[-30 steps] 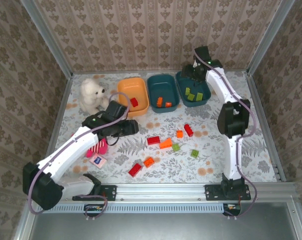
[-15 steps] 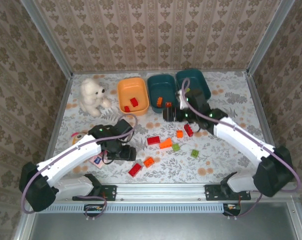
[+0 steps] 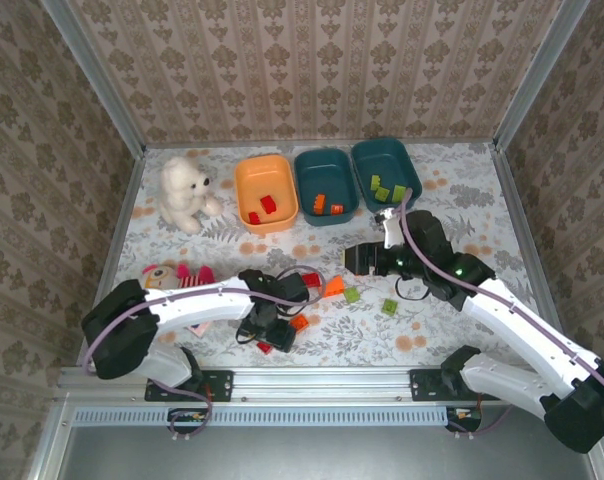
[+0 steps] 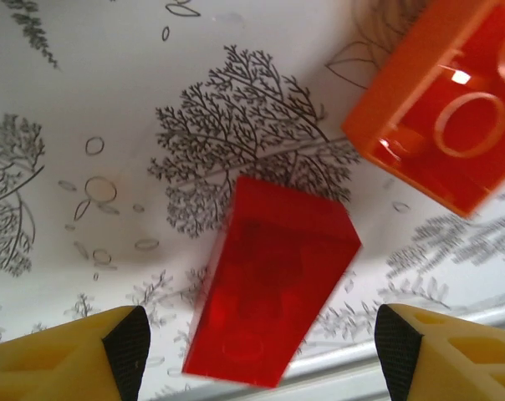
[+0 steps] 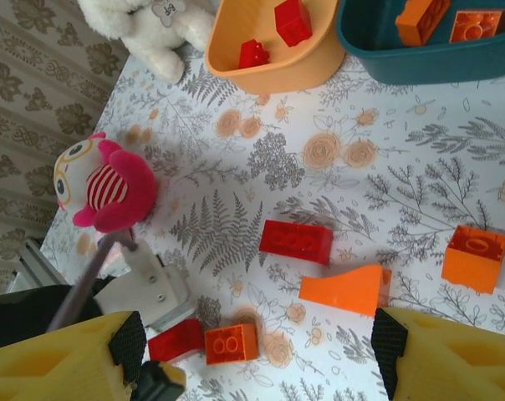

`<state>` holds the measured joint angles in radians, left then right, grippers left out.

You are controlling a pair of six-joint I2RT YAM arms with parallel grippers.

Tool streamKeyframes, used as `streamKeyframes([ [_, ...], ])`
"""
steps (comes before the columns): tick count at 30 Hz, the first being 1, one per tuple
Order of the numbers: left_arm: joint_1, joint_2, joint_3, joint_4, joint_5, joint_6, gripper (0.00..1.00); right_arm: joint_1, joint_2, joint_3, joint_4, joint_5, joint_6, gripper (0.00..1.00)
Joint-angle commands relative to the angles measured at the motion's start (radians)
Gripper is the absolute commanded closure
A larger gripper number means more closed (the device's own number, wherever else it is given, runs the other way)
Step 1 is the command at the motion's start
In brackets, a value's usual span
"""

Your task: Sort the legos into containers by color

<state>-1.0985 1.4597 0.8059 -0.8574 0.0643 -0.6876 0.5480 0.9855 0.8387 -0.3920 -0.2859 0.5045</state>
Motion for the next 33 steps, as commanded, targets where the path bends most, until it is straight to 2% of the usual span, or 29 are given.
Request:
streamKeyframes([
  [1,-0.002,0.053,-0.015,0.069,-0.029,-0.016,0.26,0.0,-0.035,0.009,-0.055,-0.027,0.025,0.25],
  [3,-0.002,0.089,-0.01,0.091,-0.026,-0.009,0.3,0.0,-0.043,0.012,-0.067,-0.027,0.027,0.25],
  [8,-0.008,0.13,0.004,0.1,-0.052,-0.011,0.6,0.0,-0.045,0.028,-0.093,-0.016,0.016,0.25],
  [13,-0.002,0.069,0.041,0.02,-0.13,-0.012,0.76,-0.002,-0.041,0.05,-0.104,-0.006,0.016,0.25],
  [17,0.088,-0.004,0.128,-0.077,-0.152,-0.004,0.78,-0.002,-0.04,0.07,-0.111,0.01,0.016,0.25],
  [23,0.354,-0.047,0.344,-0.093,-0.112,0.051,0.79,-0.002,-0.019,0.097,-0.104,0.02,0.015,0.25],
  [28,0.538,0.093,0.556,-0.024,-0.068,0.121,0.79,-0.002,0.02,0.126,-0.066,0.025,0.02,0.26],
  [33,0.635,0.327,0.796,-0.018,-0.086,0.163,0.79,-0.001,0.063,0.163,-0.049,0.024,0.023,0.26],
])
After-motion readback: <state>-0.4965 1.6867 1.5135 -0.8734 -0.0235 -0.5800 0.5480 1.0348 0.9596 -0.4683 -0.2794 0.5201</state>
